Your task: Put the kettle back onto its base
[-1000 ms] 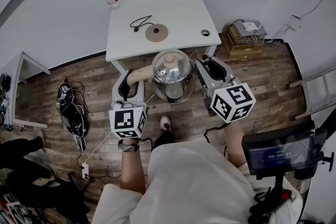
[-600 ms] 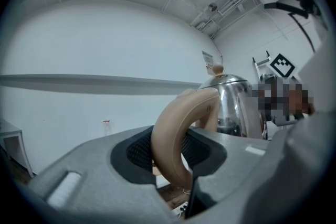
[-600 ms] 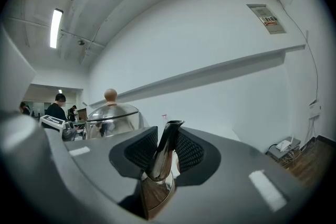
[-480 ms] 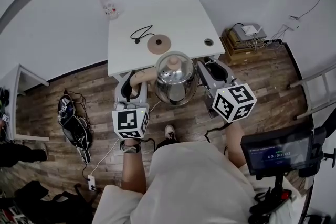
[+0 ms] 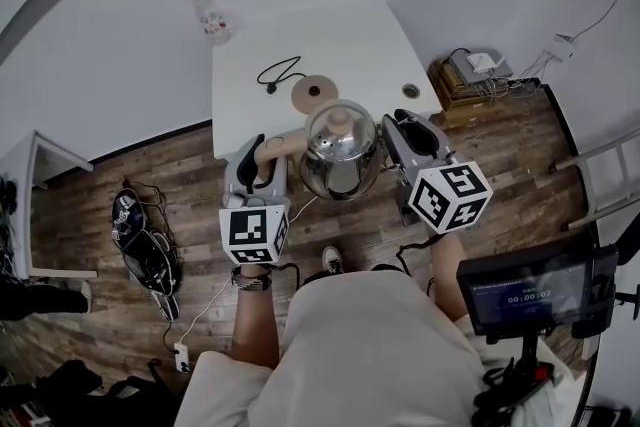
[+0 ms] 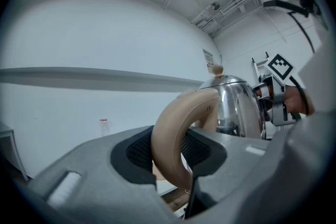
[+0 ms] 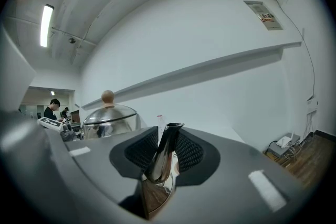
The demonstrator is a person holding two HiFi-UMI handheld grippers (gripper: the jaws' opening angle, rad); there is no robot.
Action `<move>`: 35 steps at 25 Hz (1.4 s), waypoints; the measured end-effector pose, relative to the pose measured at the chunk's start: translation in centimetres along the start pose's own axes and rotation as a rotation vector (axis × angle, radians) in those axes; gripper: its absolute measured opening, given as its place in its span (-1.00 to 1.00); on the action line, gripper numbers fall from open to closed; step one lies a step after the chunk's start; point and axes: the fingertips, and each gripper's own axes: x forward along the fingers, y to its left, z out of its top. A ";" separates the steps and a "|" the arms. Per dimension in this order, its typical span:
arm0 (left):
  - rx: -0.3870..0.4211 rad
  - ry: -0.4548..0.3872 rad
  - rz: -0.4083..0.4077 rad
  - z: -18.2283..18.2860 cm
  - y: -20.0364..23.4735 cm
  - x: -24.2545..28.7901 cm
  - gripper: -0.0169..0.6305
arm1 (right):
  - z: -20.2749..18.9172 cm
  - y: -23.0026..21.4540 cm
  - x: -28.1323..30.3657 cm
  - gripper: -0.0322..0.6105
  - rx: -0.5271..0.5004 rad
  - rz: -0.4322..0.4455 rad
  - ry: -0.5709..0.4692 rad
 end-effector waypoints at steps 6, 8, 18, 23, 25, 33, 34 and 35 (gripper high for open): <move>0.002 0.004 -0.010 0.0 0.4 0.7 -0.53 | -0.1 -0.2 0.5 -0.60 0.001 -0.002 0.000; -0.003 0.003 -0.012 0.0 0.4 0.8 -0.53 | 0.0 -0.2 0.5 -0.60 -0.014 -0.003 0.000; -0.013 0.034 0.002 -1.6 3.1 5.4 -0.53 | -0.5 -2.4 6.1 -0.60 -0.002 0.016 0.016; -0.017 0.050 0.019 -2.3 4.9 8.7 -0.53 | -0.5 -3.9 9.9 -0.60 0.006 0.039 0.029; -0.012 0.049 0.021 -2.2 5.3 9.6 -0.53 | -0.4 -4.4 10.9 -0.60 0.006 0.044 0.029; -0.025 0.072 0.029 -3.7 7.2 15.4 -0.53 | -0.5 -7.9 16.6 -0.62 0.025 0.060 0.049; -0.032 0.076 0.029 -4.3 7.8 16.8 -0.53 | -0.7 -8.6 18.0 -0.62 0.026 0.061 0.056; -0.040 0.080 0.029 -4.7 8.4 18.0 -0.53 | -0.8 -9.2 19.3 -0.62 0.024 0.061 0.063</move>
